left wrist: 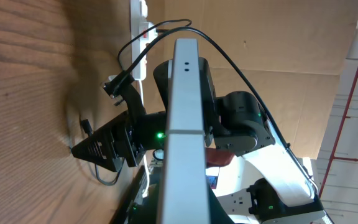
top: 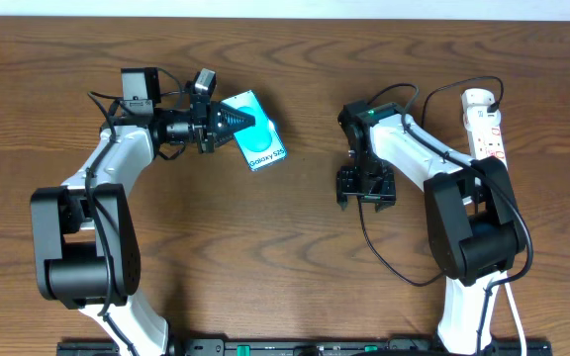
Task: Plug charger to phone and switch on socket
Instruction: 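Close the right gripper on the cable plug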
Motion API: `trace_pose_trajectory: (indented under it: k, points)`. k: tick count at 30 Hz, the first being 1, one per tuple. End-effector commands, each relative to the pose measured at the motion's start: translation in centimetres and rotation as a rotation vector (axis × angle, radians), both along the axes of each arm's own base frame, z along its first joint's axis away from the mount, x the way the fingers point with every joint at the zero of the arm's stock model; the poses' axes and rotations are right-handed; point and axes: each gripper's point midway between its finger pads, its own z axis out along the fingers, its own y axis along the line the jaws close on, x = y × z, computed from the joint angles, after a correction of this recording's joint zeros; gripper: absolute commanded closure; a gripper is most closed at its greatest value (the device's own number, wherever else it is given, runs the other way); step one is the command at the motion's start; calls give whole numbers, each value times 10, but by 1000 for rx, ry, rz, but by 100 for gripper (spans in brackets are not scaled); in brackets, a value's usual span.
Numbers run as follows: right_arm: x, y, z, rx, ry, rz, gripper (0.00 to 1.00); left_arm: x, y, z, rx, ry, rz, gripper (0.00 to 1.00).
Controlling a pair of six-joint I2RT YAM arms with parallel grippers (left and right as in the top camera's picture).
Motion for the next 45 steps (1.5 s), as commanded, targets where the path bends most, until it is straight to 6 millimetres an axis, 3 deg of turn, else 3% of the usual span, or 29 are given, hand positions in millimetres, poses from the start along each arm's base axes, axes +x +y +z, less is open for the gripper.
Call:
trace_pose_trajectory:
  k: [1, 22, 28, 36, 41, 45]
  points:
    - [-1, 1, -4, -12, 0, -1, 32, -4, 0, 13, -37, -39, -28, 93]
    - [5, 4, -28, -13, 4, -17, 43, -4, 0, 12, -36, -42, -28, 93]
    - [5, 5, -28, -12, 1, -17, 60, -4, 0, 12, -36, -46, -29, 93]
    - [7, 5, -28, -9, -4, -17, 70, -4, 0, 13, -36, -47, -29, 93]
    - [10, 6, -29, -4, -16, -17, 71, -4, 0, 13, -36, -47, -28, 93]
    - [10, 6, -29, -3, -16, -17, 78, -4, 0, 13, -36, -47, -29, 93]
